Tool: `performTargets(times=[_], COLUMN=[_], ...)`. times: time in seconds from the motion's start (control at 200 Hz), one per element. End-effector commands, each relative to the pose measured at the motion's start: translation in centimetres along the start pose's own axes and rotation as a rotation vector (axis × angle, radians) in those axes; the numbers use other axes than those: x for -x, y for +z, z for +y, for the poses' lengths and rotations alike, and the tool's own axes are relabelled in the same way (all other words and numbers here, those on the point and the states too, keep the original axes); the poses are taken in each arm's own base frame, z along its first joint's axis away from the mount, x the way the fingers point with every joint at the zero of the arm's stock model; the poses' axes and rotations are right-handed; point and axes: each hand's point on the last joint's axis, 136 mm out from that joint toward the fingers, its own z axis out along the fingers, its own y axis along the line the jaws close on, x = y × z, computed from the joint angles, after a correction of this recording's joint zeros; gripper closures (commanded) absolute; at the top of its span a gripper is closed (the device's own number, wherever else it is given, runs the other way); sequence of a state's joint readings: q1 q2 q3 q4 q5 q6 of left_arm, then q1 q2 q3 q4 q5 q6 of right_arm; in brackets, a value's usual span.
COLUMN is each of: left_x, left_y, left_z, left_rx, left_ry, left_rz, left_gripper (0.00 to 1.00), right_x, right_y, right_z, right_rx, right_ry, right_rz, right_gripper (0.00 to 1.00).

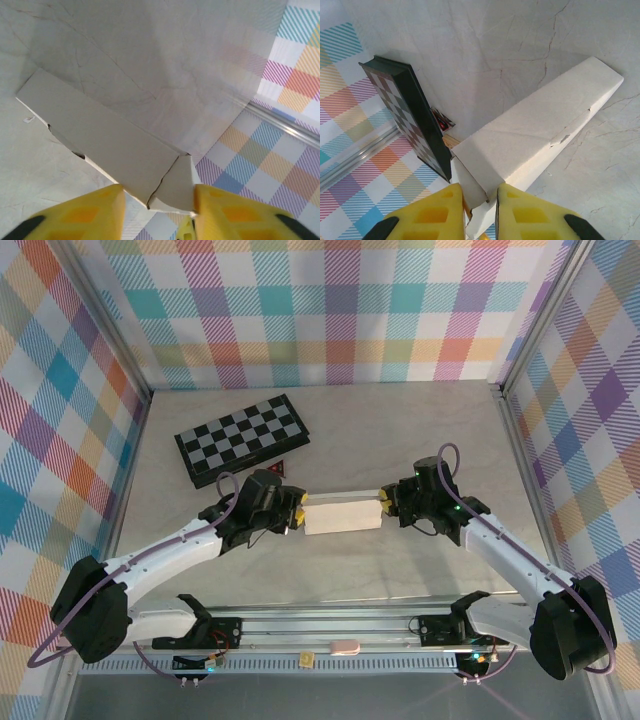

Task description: Fold the paper box

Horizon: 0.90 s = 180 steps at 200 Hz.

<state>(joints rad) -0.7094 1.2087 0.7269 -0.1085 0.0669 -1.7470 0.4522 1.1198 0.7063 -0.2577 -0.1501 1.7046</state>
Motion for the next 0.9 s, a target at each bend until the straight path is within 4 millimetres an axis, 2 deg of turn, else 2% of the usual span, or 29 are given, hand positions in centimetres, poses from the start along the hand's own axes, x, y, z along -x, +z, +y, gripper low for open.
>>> performTargets(times=[0.0,0.135,0.255,0.4,0.575,0.625,0.67,0.715,0.755,0.895], left_x=[-0.7,-0.7,-0.5,0.0,0.0,-0.1,-0.1,-0.3,-0.3,-0.4], left_y=[0.0,0.4,0.6,0.9,1.0,1.1,1.1,1.2,1.2,1.2], left_z=[0.8,1.7,3.4,5.1,5.6,5.6,5.6,5.5,5.5,5.2], left_rx=[0.0,0.019,0.057,0.082,0.089,0.091,0.09,0.088,0.087,0.078], left_ry=[-0.017,-0.013,-0.013,-0.028,-0.021,-0.021,-0.018,-0.016,-0.015,-0.01], left_rz=[0.022,0.026,0.017,0.002,-0.002,-0.003,-0.003,0.0,0.0,-0.002], left_gripper=[0.67,0.79,0.85,0.91,0.93,0.93,0.93,0.94,0.94,0.94], right_x=[1.3,1.2,1.0,0.8,0.5,0.3,-0.1,-0.2,-0.3,-1.3], right_y=[0.8,0.7,0.5,0.0,-1.3,-1.5,-1.6,-1.8,-2.2,-3.3], right_z=[-5.7,-5.8,-6.9,-8.4,-9.9,-9.9,-9.5,-8.6,-7.4,-2.7], right_rx=[-0.197,-0.203,-0.268,-0.371,-0.468,-0.49,-0.489,-0.465,-0.433,-0.251], right_ry=[0.033,0.033,0.046,0.055,0.081,0.084,0.079,0.056,0.026,-0.047], right_rz=[-0.049,-0.047,-0.036,-0.026,-0.029,-0.019,-0.006,-0.002,-0.014,-0.076], right_gripper=[0.82,0.83,0.87,0.87,0.87,0.8,0.72,0.69,0.65,0.41])
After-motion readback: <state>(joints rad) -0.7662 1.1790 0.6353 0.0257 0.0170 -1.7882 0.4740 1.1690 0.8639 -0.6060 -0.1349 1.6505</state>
